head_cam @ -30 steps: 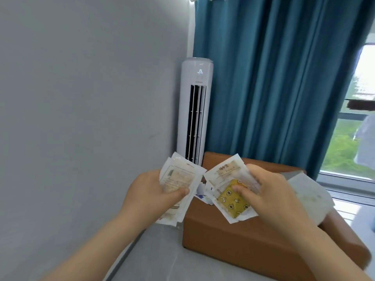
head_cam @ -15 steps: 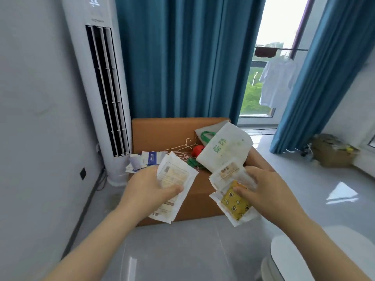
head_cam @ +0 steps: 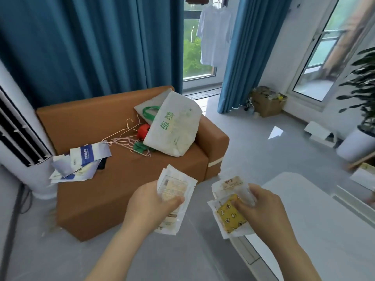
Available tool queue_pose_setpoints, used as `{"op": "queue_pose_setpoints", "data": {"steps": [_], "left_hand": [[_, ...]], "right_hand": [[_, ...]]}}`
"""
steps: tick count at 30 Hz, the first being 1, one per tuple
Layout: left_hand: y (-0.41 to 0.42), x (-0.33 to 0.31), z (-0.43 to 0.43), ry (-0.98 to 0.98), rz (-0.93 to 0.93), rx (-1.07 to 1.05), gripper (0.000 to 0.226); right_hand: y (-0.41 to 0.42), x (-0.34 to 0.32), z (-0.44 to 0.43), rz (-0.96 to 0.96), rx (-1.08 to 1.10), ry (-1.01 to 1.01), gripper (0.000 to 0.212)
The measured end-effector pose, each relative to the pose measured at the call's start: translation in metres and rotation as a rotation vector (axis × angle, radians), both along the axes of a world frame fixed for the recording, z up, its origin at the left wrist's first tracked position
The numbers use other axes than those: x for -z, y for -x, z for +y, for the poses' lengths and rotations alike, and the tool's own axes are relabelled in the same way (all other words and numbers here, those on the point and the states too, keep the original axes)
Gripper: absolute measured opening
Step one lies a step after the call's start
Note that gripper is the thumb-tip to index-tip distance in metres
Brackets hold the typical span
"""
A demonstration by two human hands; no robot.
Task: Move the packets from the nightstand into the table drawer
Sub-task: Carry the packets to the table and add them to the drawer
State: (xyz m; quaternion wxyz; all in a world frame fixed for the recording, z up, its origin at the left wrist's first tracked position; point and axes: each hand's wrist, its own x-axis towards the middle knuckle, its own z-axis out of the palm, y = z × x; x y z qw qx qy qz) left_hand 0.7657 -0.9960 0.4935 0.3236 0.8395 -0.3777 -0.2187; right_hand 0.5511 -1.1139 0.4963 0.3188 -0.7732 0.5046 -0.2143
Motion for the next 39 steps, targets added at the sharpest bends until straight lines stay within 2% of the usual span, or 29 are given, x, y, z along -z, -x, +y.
{"op": "queue_pose_setpoints", "data": {"steps": [8, 11, 15, 26, 33, 39], "left_hand": [[-0.008, 0.022, -0.122, -0.076, 0.032, 0.056, 0.016], [-0.022, 0.029, -0.157, -0.101, 0.065, 0.112, 0.013], [-0.056, 0.039, -0.212, -0.103, 0.065, 0.147, 0.019], [-0.157, 0.053, -0.369, -0.172, 0.061, 0.430, 0.022], [-0.157, 0.072, -0.466, -0.216, 0.037, 0.580, 0.040], [-0.120, 0.076, -0.564, -0.172, -0.019, 0.680, 0.024]], "right_hand": [[0.003, 0.029, -0.106, 0.083, 0.083, -0.053, 0.003], [-0.008, 0.038, -0.137, 0.097, 0.123, -0.084, 0.008], [-0.036, 0.049, -0.179, 0.104, 0.155, -0.106, 0.009], [-0.122, 0.063, -0.274, 0.138, 0.364, -0.142, 0.016], [-0.121, 0.081, -0.343, 0.207, 0.458, -0.184, 0.017], [-0.093, 0.085, -0.430, 0.182, 0.501, -0.180, 0.014]]}}
